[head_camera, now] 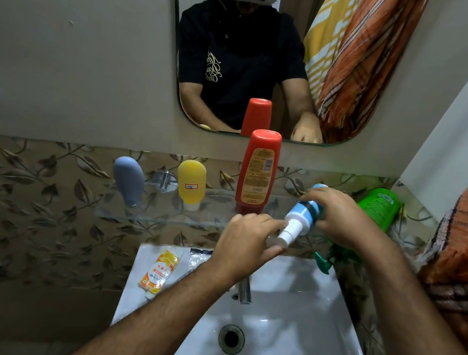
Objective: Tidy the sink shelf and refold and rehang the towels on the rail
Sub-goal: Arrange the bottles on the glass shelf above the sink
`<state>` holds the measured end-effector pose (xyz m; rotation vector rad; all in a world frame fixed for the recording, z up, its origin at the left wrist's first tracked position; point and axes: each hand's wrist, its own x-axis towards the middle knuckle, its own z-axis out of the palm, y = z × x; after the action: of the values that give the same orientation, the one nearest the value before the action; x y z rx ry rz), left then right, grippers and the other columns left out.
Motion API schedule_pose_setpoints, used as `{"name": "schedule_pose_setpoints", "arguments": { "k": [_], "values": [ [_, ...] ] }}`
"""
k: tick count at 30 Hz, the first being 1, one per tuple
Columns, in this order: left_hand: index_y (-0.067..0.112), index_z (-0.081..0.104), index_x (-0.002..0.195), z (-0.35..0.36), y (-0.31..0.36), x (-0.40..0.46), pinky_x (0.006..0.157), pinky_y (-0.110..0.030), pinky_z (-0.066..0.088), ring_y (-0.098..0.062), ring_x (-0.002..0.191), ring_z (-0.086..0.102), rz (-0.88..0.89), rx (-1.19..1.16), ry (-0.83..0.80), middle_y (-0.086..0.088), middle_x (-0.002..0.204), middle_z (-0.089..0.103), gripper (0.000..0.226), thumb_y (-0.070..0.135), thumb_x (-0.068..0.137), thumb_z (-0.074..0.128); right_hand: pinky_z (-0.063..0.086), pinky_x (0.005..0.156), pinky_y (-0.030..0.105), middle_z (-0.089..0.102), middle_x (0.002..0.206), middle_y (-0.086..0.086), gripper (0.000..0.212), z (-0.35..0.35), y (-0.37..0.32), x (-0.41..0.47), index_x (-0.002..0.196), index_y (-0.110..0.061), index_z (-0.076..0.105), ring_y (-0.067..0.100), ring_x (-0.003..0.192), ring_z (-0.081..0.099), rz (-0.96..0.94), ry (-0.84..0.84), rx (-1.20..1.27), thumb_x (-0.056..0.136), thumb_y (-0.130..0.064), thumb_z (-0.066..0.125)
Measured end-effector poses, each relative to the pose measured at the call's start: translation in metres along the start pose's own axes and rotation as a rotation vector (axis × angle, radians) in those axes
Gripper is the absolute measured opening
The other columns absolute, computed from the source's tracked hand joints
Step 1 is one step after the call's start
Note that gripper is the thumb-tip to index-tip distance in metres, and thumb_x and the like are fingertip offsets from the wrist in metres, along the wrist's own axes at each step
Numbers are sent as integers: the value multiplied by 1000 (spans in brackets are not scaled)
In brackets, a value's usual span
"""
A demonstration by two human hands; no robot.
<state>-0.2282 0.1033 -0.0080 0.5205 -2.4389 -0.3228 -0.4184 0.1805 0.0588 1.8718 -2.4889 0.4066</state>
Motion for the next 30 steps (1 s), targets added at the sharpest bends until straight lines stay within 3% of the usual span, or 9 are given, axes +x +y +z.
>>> {"name": "schedule_pose_setpoints", "arguments": {
  "k": [2, 6, 10, 13, 15, 17, 21, 25, 30],
  "values": [
    [27, 63, 123, -2, 1, 3, 73, -31, 44, -11, 90, 59, -13, -42, 46, 10, 102, 67, 40, 41, 87, 66, 43, 90, 30, 65, 122, 1, 58, 0, 1, -1, 122, -19, 64, 24, 115, 57, -25, -1, 4, 67, -5, 75],
    [23, 68, 118, -12, 13, 15, 74, -32, 53, -5, 88, 60, -90, -263, 127, 9, 102, 68, 42, 46, 83, 70, 47, 95, 39, 66, 124, 2, 60, -7, -1, -5, 125, -19, 62, 22, 113, 58, -39, 48, 90, 69, -7, 78],
    [23, 64, 123, -24, 32, 31, 82, -25, 57, -1, 95, 64, -298, -666, 234, 8, 111, 70, 46, 28, 80, 78, 49, 94, 34, 68, 115, -5, 55, -18, 5, -5, 122, -20, 65, 12, 105, 61, -5, 79, 346, 71, -10, 83],
    [24, 58, 128, -19, 37, 39, 88, -33, 57, -3, 103, 66, -401, -885, 210, 5, 113, 70, 49, 16, 83, 75, 52, 92, 33, 69, 106, -8, 49, -21, 12, -4, 118, -19, 66, 5, 94, 64, 62, 128, 521, 73, -17, 84],
    [24, 55, 133, -9, 37, 44, 94, -36, 55, -4, 112, 62, -419, -800, 146, 5, 122, 67, 49, 16, 87, 71, 51, 86, 29, 68, 106, -9, 46, -22, 14, -1, 119, -20, 65, -1, 93, 62, 116, 142, 579, 76, -25, 82],
    [22, 50, 139, -1, 38, 50, 103, -33, 48, -6, 122, 55, -427, -695, 73, 4, 134, 60, 54, 16, 89, 68, 52, 82, 31, 68, 107, -8, 46, -21, 15, 2, 120, -20, 64, 5, 95, 63, 161, 169, 594, 78, -34, 80],
    [22, 47, 143, 7, 45, 64, 108, -34, 42, -10, 130, 49, -459, -650, 28, 3, 141, 55, 57, 13, 90, 66, 54, 65, 26, 63, 104, -13, 42, -21, 10, 1, 124, -26, 58, 3, 92, 61, 213, 121, 753, 85, -31, 73],
    [23, 51, 139, 12, 48, 67, 104, -31, 46, -6, 123, 53, -489, -614, 112, 4, 135, 60, 54, 13, 89, 68, 59, 83, 45, 68, 109, -5, 42, -21, 19, -2, 120, -27, 58, 16, 103, 66, 202, 15, 809, 86, -7, 71],
    [23, 55, 136, 17, 51, 65, 100, -27, 48, 4, 110, 51, -483, -593, 200, 6, 129, 64, 50, 13, 88, 67, 58, 84, 49, 72, 107, 9, 48, -12, 20, -1, 121, -16, 62, 32, 103, 68, 209, 88, 784, 81, 11, 67]
  ]
}}
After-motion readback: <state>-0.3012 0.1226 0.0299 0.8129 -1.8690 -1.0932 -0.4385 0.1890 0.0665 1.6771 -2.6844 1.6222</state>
